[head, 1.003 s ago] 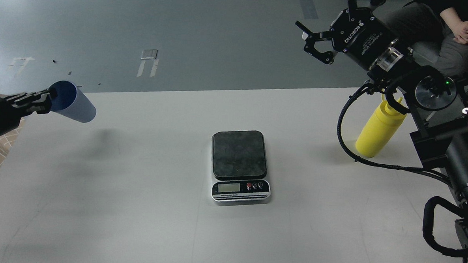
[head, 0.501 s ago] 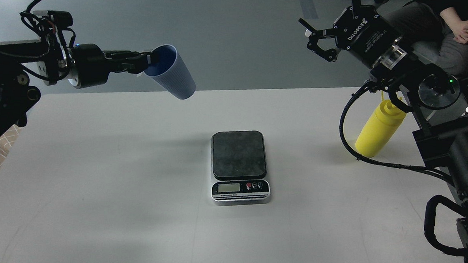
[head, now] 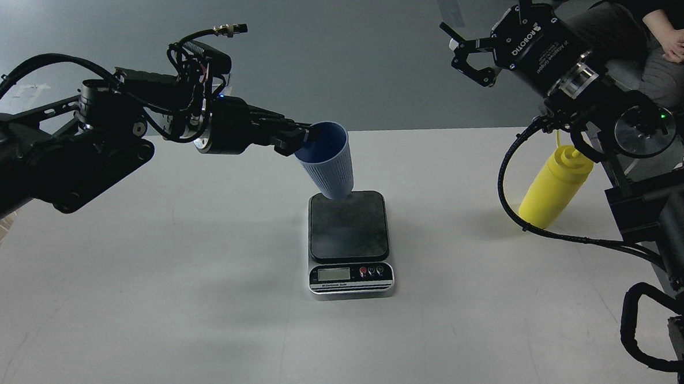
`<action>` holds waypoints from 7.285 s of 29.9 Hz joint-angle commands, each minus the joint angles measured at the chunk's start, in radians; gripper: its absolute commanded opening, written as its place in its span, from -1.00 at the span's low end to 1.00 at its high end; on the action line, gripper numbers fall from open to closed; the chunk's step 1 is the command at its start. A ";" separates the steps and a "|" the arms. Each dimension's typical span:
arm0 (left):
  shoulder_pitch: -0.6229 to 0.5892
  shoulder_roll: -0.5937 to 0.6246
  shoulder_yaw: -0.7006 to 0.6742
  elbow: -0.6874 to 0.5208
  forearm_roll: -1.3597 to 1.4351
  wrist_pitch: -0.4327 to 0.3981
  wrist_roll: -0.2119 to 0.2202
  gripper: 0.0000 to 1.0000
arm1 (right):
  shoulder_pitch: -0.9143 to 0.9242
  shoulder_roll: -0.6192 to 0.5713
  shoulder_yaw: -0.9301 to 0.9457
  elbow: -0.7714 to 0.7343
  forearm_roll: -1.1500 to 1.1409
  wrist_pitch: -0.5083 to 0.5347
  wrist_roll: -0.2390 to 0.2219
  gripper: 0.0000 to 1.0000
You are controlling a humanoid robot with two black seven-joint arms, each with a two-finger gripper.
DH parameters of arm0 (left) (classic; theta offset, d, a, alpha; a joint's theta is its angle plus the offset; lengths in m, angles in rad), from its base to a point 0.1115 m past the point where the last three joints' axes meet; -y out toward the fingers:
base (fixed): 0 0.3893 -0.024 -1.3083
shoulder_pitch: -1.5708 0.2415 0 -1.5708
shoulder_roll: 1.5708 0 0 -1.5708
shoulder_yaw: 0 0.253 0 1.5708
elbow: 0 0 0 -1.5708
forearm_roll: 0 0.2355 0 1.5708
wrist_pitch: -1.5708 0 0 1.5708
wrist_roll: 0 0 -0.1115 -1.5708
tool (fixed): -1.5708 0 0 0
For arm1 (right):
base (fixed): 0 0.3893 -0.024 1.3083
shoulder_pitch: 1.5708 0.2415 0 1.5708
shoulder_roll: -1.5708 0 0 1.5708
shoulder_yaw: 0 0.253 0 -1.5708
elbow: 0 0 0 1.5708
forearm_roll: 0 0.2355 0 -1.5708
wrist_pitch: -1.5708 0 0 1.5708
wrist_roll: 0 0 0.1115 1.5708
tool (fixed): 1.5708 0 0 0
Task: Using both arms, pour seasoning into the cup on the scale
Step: 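Lift the blue cup with the left gripper and carry it over the scale, then lower the blue cup onto the scale and open the left gripper, then withdraw the left gripper up and back from the cup, then move the right gripper to the yellow squeeze bottle and grasp it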
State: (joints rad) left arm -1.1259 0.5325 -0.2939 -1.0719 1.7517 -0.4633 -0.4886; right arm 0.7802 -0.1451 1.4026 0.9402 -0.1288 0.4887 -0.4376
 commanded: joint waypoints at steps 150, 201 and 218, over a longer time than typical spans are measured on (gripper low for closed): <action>0.517 -0.098 -0.623 0.326 -1.517 0.046 0.000 0.95 | -0.030 -0.004 0.042 0.061 0.020 0.000 -0.007 1.00; 0.514 -0.100 -0.610 0.313 -1.516 0.029 0.000 0.95 | -0.906 0.058 0.383 0.279 0.425 0.000 -0.004 1.00; 0.514 -0.100 -0.608 0.313 -1.514 0.029 0.000 0.95 | -0.737 0.099 0.326 0.049 0.422 0.000 -0.003 1.00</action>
State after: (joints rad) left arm -0.6121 0.4327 -0.9024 -0.7595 0.2378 -0.4341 -0.4888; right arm 0.0129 -0.0483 1.7418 1.0393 0.2887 0.4887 -0.4424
